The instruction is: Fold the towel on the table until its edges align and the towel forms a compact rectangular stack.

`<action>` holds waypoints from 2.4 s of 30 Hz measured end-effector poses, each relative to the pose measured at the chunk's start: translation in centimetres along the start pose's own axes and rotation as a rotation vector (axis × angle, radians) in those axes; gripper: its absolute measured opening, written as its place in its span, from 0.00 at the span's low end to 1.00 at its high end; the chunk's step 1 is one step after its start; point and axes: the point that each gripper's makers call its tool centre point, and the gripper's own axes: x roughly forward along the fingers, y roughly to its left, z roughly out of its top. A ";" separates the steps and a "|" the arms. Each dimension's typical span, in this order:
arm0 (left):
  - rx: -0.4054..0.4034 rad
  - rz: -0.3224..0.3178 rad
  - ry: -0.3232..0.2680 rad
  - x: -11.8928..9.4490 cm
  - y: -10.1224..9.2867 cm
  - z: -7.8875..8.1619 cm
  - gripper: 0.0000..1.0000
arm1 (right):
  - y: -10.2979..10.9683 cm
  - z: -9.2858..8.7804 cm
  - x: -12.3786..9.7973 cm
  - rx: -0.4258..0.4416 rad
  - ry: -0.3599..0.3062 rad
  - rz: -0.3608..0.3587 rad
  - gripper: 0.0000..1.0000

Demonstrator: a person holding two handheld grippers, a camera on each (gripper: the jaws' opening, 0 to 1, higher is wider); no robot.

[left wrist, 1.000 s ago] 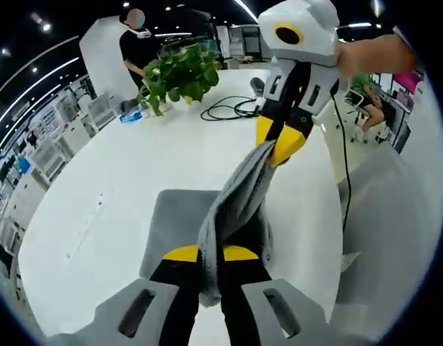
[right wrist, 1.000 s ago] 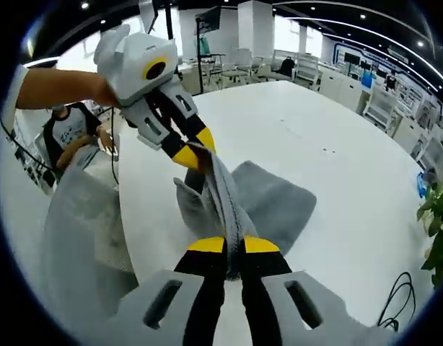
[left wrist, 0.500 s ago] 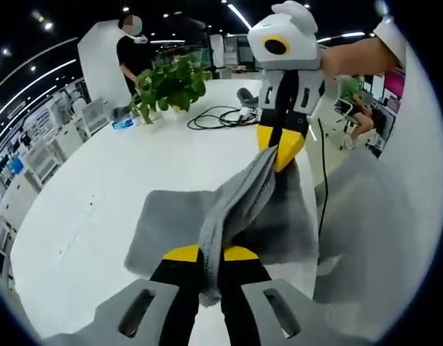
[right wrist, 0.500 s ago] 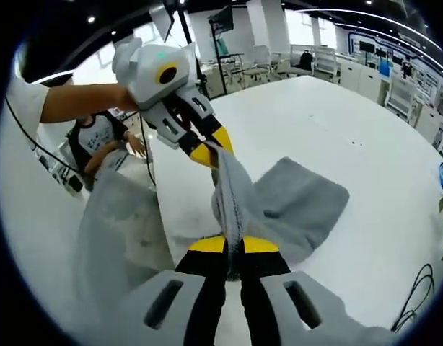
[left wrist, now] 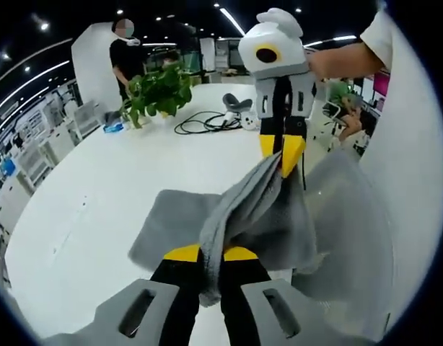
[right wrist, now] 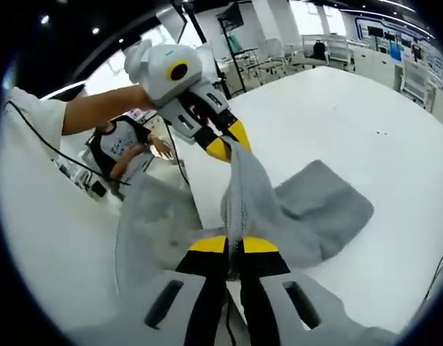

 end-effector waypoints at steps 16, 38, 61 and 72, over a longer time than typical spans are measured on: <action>0.040 0.081 0.028 1.9 3.6 -0.3 0.09 | -6.4 1.9 -0.1 -0.037 -0.086 -0.206 0.04; 0.024 0.124 0.076 6.6 7.5 -2.1 0.12 | -14.0 0.1 1.6 -0.023 -0.024 -0.368 0.04; -0.020 0.149 0.238 11.4 12.1 -8.2 0.17 | -20.6 -2.0 5.5 0.054 0.097 -0.450 0.05; -0.041 0.164 0.235 11.5 12.3 -8.9 0.19 | -21.8 -2.3 5.8 0.071 0.092 -0.456 0.07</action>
